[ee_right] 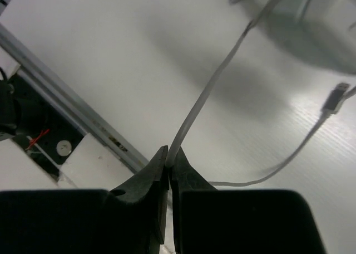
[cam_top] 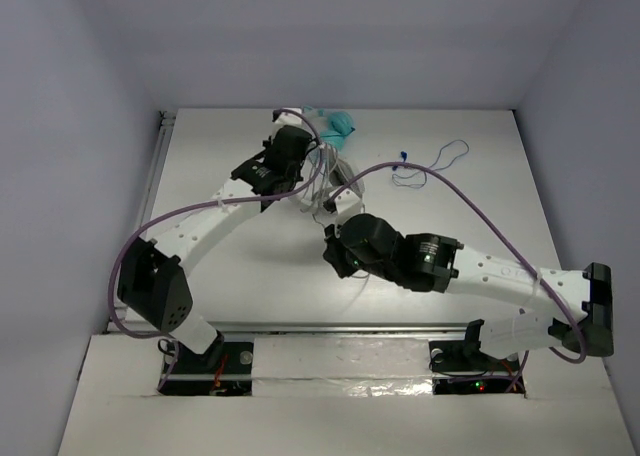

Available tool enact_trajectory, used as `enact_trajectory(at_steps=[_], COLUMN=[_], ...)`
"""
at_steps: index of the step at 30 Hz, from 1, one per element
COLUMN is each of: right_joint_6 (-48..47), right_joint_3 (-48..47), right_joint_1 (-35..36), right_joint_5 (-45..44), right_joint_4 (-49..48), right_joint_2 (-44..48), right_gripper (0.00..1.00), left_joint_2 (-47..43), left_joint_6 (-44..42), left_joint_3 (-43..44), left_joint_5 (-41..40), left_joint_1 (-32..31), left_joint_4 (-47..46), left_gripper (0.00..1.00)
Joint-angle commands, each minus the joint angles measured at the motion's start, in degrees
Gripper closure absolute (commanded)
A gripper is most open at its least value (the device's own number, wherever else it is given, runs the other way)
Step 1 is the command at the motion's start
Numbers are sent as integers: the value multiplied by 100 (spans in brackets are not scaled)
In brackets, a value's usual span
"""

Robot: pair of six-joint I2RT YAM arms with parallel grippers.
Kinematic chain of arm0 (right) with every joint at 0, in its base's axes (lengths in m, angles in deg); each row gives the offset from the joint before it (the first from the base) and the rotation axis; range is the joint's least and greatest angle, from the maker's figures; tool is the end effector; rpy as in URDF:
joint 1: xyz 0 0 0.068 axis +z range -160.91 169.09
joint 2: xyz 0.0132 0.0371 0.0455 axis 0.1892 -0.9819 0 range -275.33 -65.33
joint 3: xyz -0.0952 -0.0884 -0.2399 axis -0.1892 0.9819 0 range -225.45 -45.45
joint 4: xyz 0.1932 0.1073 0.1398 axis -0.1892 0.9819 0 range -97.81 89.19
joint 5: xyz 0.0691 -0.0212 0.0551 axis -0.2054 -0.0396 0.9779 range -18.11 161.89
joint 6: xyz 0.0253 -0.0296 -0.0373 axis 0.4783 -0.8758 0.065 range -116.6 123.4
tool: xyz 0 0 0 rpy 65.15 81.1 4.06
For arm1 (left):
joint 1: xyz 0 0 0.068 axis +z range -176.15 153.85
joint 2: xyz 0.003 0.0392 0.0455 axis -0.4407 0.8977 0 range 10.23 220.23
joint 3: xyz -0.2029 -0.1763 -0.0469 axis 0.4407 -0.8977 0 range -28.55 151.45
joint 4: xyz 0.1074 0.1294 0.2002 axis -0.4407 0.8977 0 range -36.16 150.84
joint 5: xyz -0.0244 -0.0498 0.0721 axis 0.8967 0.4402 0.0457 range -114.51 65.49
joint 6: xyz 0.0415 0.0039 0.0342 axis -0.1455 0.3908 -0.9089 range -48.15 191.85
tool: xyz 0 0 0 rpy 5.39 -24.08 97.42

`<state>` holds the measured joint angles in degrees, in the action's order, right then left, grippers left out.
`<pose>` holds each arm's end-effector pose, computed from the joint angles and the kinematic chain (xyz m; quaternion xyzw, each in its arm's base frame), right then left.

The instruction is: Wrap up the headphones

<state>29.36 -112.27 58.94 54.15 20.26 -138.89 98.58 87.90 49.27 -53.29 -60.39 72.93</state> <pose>0.1081 0.2631 0.3361 -0.2610 0.8389 0.2480 0.4082 0.3036 -0.1861 0.3396 0.0090 0.8465 -0.0126 0.5322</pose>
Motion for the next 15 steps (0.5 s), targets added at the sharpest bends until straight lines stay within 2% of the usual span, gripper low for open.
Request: enact_trajectory(at_steps=[1,5,7,11,15], right_joint_6=[-530,-784,-855,-1057,-1241], right_joint_3=[-462,-515,-533,-594,-621], right_joint_1=[56,-6,-120,-225,-278], right_joint_5=[-958,-1538,-1671,-1944,-2346], right_joint_4=[743,822,954,1173,1297], right_joint_2=[96,140,149,105,44], right_gripper=[100,100,100,100,100], left_joint_2=[-345,-792,-925,-1276,-1479], left_joint_6=[-366,-577,-735,-928,-1008], left_joint_3=[86,-451,-740,-1216,-1515], left_joint_5=[-94,441,504,1135,1330], left_joint_1=[-109,-188,-249,-399,-627], left_joint_4=[-169,-21,50,261,341], left_gripper=[100,100,100,100,100])
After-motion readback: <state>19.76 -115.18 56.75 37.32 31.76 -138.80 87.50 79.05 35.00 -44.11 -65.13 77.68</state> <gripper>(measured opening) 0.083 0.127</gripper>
